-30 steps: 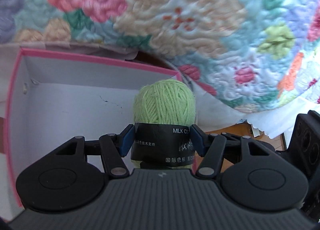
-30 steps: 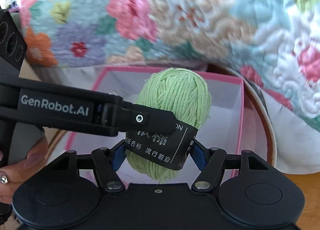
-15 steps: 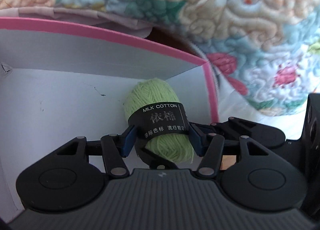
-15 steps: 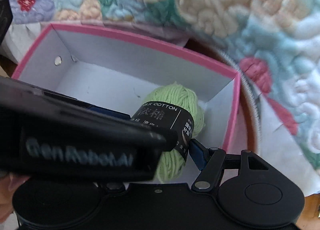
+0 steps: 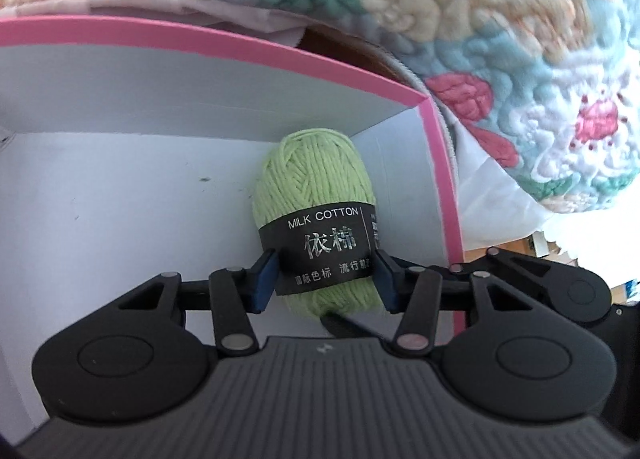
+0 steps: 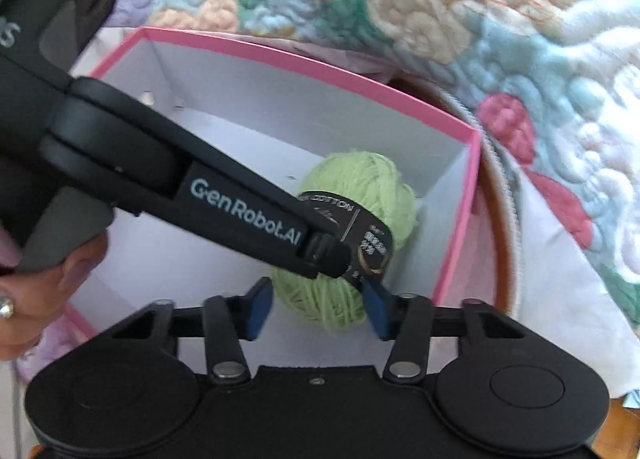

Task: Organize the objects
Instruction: 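Open both grippers to release the yarn ball and withdraw upward, then lower both grippers onto the purple plush toy and close them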

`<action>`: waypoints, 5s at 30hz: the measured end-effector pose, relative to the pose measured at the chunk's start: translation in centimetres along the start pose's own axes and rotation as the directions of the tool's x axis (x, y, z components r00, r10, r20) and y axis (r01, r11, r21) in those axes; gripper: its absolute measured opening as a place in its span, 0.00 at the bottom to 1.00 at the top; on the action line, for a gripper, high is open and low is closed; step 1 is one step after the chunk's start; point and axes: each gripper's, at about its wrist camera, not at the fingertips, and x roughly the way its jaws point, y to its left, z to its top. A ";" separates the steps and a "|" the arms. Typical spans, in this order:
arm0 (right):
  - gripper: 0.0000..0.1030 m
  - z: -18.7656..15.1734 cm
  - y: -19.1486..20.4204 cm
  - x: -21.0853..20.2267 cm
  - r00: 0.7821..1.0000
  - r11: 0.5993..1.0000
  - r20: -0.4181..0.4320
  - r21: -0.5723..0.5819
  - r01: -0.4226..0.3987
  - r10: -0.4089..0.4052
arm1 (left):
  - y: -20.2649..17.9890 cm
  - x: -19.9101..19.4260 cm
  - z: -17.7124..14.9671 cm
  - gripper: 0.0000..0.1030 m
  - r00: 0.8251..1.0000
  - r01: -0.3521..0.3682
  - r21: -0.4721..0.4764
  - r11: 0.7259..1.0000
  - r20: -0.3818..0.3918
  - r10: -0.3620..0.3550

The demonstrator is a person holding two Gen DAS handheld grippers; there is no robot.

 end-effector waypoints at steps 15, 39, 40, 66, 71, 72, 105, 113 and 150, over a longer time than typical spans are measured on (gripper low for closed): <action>0.45 -2.4 -0.4 -2.3 0.991 0.985 0.114 0.163 0.051 -0.070 | -1.2 -4.5 -0.8 0.52 0.992 -0.125 -0.009 0.992 0.034 0.125; 0.56 -3.7 1.3 -17.5 0.974 0.957 0.187 0.232 -0.172 0.130 | -7.0 -23.5 -7.2 0.62 0.936 -0.351 0.163 0.922 0.038 0.349; 0.57 -3.7 1.5 -18.1 0.972 0.956 0.190 0.233 -0.179 0.136 | -7.2 -24.3 -7.5 0.62 0.936 -0.351 0.163 0.922 0.040 0.350; 0.83 -9.1 6.8 -30.8 0.956 0.958 0.133 0.085 -0.274 0.262 | -12.1 -35.9 -16.5 0.81 0.928 -0.372 0.203 0.906 0.061 0.367; 0.83 -10.8 8.2 -31.2 0.954 0.957 0.110 0.041 -0.286 0.280 | -11.9 -35.6 -18.0 0.82 0.926 -0.375 0.210 0.903 0.045 0.374; 0.83 -11.0 8.5 -31.2 0.954 0.959 0.107 0.025 -0.284 0.280 | -11.8 -35.4 -18.3 0.83 0.925 -0.377 0.213 0.901 0.038 0.378; 0.86 -11.4 13.2 -14.6 0.904 0.907 0.098 -0.117 -0.404 0.416 | 3.1 -24.8 -17.1 0.87 0.934 -0.357 0.016 0.934 -0.005 0.357; 0.86 -12.0 13.6 -7.8 0.907 0.907 0.022 -0.049 -0.419 0.420 | 5.9 -21.6 -15.6 0.87 0.943 -0.332 -0.043 0.942 0.011 0.333; 0.66 -12.8 16.5 -2.3 0.942 0.937 0.105 0.115 -0.328 0.317 | 13.6 -14.5 -19.5 0.35 0.999 -0.042 -0.254 0.966 0.006 0.045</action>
